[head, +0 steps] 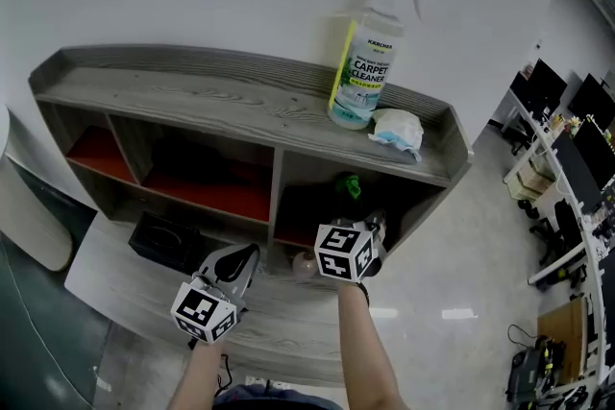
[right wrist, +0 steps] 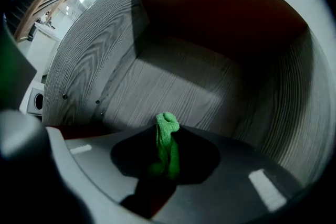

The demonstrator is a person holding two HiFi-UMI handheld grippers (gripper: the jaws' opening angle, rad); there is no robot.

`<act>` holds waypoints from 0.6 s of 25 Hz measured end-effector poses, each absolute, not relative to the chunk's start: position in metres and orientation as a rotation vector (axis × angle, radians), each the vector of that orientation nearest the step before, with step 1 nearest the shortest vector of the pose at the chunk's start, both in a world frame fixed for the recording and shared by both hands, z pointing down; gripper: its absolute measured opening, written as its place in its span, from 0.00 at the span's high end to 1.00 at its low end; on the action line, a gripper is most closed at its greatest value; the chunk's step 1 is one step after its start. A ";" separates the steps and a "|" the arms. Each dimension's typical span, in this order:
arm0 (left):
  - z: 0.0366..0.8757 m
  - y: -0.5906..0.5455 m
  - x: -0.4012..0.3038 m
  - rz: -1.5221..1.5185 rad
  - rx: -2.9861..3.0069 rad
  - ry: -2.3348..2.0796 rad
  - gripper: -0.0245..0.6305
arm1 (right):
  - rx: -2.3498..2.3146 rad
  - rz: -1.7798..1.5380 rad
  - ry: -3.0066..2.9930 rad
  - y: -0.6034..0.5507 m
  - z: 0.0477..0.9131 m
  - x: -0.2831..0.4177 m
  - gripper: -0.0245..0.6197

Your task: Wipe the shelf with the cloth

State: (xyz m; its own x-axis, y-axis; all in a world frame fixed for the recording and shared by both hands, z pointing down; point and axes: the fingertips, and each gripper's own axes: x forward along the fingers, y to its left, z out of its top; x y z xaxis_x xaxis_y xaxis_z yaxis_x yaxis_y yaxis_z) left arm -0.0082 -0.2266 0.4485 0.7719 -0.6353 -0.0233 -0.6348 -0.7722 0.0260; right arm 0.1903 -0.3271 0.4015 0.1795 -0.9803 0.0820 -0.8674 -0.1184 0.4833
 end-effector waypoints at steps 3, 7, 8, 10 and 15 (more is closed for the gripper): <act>0.448 -0.224 -0.005 -0.052 2.947 -1.041 0.96 | 2.040 -0.372 -1.755 -0.324 0.398 0.187 0.80; 0.446 -0.223 -0.006 -0.058 2.949 -1.043 0.96 | 2.069 -0.404 -1.816 -0.311 0.383 0.180 0.80; 0.445 -0.223 -0.006 -0.061 2.950 -1.044 0.96 | 2.079 -0.410 -1.838 -0.307 0.377 0.178 0.80; 0.443 -0.223 -0.006 -0.068 2.953 -1.042 0.96 | 2.102 -0.415 -1.890 -0.296 0.367 0.174 0.80; 0.435 -0.218 0.002 -0.090 2.973 -1.020 0.96 | 2.172 -0.381 -2.015 -0.257 0.347 0.170 0.80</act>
